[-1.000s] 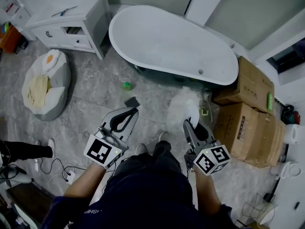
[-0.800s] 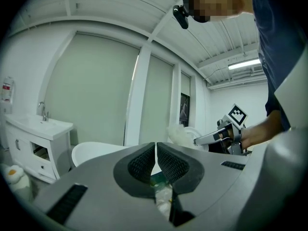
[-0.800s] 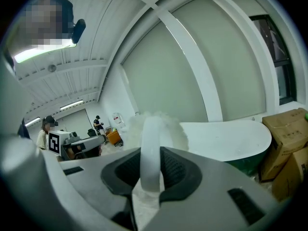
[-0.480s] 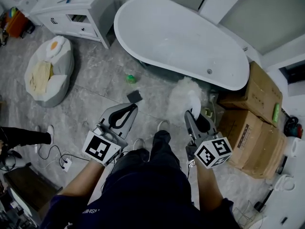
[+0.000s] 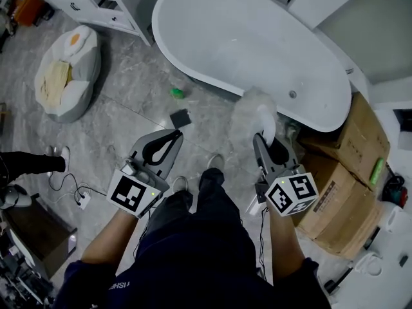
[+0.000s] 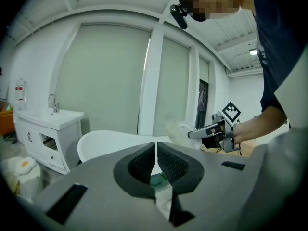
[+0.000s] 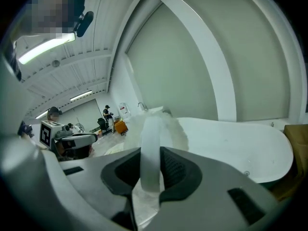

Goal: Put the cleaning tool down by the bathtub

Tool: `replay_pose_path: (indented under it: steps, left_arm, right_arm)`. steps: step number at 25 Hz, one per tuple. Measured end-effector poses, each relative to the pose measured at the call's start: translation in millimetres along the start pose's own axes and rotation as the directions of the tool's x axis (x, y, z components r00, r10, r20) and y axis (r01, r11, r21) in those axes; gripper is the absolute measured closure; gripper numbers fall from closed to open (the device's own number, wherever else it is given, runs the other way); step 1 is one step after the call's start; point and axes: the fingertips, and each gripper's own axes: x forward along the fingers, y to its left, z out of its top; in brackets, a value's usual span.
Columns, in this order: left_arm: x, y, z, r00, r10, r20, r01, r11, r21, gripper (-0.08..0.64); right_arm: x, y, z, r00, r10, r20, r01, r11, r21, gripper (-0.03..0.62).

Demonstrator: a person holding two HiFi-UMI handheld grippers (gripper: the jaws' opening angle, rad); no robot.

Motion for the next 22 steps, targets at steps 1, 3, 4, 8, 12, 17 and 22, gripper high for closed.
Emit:
replay_pose_path:
  steps: [1, 3, 4, 8, 12, 17, 22]
  left_arm:
    - [8, 2, -2, 1.0, 0.009, -0.008, -0.009, 1.0, -0.003, 0.526]
    - [23, 7, -7, 0.999, 0.023, -0.023, -0.023, 1.0, -0.005, 0.526]
    - [30, 9, -11, 0.999, 0.029, -0.031, -0.029, 1.0, -0.006, 0.526]
    - [55, 16, -34, 0.995, 0.064, -0.07, -0.066, 0.997, -0.027, 0.526]
    - [77, 29, -64, 0.99, 0.096, -0.104, -0.101, 0.994, -0.042, 0.526]
    - [95, 39, -113, 0.982, 0.112, -0.152, -0.124, 0.99, -0.072, 0.526]
    - [106, 44, -174, 0.974, 0.096, -0.205, -0.12, 0.987, -0.108, 0.526]
  right_arm:
    - [7, -6, 0, 1.0, 0.012, -0.007, -0.012, 1.0, -0.003, 0.499]
    - [21, -15, -2, 0.999, 0.037, -0.023, -0.037, 0.999, -0.011, 0.499]
    - [28, -19, -5, 0.998, 0.048, -0.034, -0.048, 0.999, -0.014, 0.499]
    - [55, -36, -28, 0.992, 0.089, -0.093, -0.092, 0.996, -0.019, 0.499]
    - [84, -47, -57, 0.981, 0.134, -0.14, -0.139, 0.99, -0.027, 0.499]
    - [114, -57, -111, 0.962, 0.166, -0.216, -0.169, 0.986, 0.005, 0.499]
    - [142, -67, -182, 0.941, 0.177, -0.287, -0.174, 0.984, 0.036, 0.499]
